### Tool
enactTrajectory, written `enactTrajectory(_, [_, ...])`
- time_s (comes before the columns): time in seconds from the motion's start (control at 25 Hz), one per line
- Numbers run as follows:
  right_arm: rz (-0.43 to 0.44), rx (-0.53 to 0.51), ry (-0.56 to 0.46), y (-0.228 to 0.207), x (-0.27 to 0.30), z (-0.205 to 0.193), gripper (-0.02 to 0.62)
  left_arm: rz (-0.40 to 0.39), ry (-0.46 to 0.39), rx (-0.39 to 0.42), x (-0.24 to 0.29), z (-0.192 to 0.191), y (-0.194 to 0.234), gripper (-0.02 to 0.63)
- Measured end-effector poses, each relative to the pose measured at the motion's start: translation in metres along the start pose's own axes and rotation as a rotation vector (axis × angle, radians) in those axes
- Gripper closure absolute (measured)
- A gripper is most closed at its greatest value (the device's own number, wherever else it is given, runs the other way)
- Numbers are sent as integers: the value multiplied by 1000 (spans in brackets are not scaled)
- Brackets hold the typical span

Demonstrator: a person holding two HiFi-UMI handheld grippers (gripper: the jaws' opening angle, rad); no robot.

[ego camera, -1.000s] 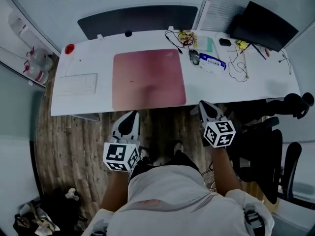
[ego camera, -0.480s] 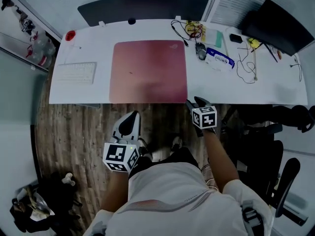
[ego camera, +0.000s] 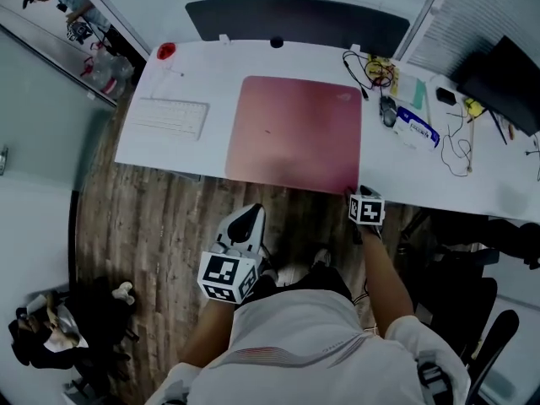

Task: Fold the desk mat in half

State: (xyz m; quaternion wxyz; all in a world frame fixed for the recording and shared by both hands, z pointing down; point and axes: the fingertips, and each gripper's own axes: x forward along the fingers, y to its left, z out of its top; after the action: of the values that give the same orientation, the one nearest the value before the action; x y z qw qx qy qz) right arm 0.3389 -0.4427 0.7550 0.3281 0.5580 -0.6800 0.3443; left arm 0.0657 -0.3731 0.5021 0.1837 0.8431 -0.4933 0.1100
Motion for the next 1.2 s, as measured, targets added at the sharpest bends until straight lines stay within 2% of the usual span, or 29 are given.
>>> enactTrajectory(0.08, [-4, -8, 6, 3, 0, 0, 365, 2, -5, -4, -2, 1, 3, 589])
enactTrajectory(0.16, [0, -18, 12, 7, 1, 1, 414, 1, -9, -4, -3, 4, 5, 589])
enactTrajectory(0.32, [16, 26, 2, 9, 1, 2, 441, -3, -12, -7, -5, 6, 8, 591])
enactTrajectory(0.44, [19, 36, -18, 14, 0, 4, 507, -5, -8, -12, -7, 5, 11, 589])
enactTrajectory(0.6, [13, 42, -103, 19, -15, 17, 515, -2, -13, -12, -10, 6, 16, 589])
enactTrajectory(0.76, [32, -13, -213, 32, -35, 43, 518, 17, -17, -22, -15, 5, 26, 589])
enactTrajectory(1.0, [124, -97, -334, 83, -59, 89, 518, 59, -38, -43, -34, 3, 51, 589])
enactTrajectory(1.2, [221, -197, -379, 149, -58, 118, 518, 110, -57, -62, -58, 1, 80, 589])
